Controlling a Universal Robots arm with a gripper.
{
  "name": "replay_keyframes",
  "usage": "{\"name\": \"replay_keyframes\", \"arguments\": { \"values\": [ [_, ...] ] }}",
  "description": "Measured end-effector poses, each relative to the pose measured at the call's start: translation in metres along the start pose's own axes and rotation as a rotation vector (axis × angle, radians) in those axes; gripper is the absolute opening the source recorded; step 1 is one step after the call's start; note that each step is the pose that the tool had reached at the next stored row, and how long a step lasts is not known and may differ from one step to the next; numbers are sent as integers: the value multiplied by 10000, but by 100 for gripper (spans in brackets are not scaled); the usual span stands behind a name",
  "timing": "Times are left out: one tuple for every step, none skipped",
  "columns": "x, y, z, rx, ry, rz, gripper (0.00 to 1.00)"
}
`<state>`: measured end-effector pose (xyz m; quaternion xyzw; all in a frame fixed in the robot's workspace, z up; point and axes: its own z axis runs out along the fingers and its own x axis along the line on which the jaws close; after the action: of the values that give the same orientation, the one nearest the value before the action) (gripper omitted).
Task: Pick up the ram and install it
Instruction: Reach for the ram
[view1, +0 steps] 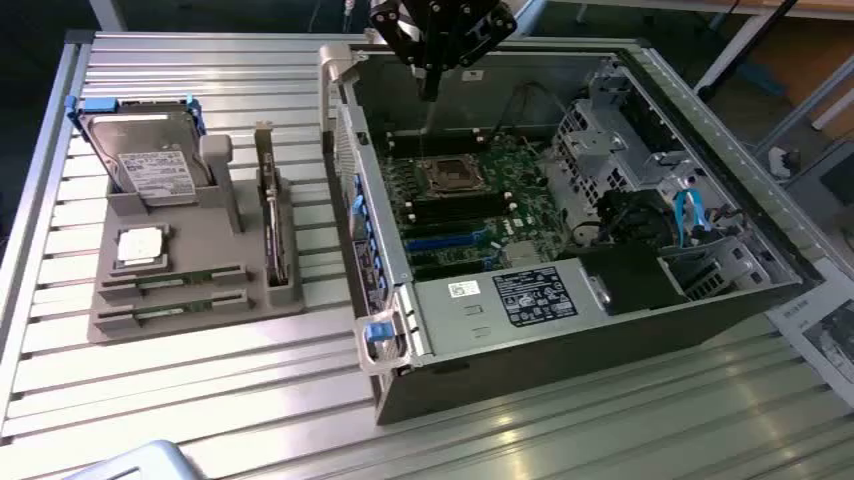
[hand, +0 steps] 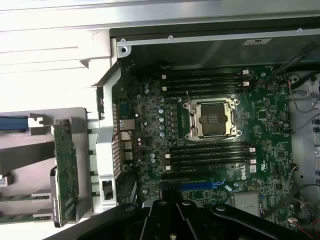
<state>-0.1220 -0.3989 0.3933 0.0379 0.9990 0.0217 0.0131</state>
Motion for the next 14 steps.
{"name": "replay_keyframes", "arguments": {
  "values": [
    [0,0,0,0,0,0,10],
    [0,0,0,0,0,0,10],
    [0,0,0,0,0,0,10],
    [0,0,0,0,0,0,10],
    [0,0,0,0,0,0,10],
    [0,0,0,0,0,-1,10],
    [0,0,0,0,0,0,10],
    [0,0,0,0,0,0,10],
    [0,0,0,0,0,-1,10],
    [0,0,0,0,0,0,10],
    [13,-1,1,-1,-2,2,10],
    [47,-4,0,0,-1,0,10],
    [115,-9,-2,0,-1,-1,10],
    [201,-15,-4,0,0,0,10]
  ]
}}
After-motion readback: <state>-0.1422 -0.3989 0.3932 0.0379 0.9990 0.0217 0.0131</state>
